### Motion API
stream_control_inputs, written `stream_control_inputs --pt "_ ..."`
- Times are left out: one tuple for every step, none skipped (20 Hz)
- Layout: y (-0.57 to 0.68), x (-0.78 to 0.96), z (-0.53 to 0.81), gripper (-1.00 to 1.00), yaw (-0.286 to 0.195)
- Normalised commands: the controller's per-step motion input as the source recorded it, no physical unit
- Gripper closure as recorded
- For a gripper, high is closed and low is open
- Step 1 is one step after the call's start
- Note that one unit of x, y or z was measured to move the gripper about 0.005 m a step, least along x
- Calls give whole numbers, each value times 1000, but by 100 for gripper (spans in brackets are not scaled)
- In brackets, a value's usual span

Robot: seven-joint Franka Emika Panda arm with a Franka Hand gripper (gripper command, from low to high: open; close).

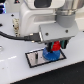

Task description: Insert the blue gear onto the right peg, followed by the red gear

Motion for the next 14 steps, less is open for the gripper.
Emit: stream_control_inputs --pt "-67 60 15 100 0" --pt "-98 66 -8 100 0" --pt "-103 49 -77 100 0" --pt "-126 41 -144 100 0" --pt "-88 40 -137 100 0" --pt "-128 58 -186 100 0" --pt "-28 10 11 100 0" --pt "-53 15 -96 100 0" --pt "-94 24 -54 100 0" --pt "-96 33 1 100 0" --pt "1 158 50 100 0" --pt "-51 139 194 100 0" --pt "-40 137 15 100 0" --pt "0 109 0 100 0"
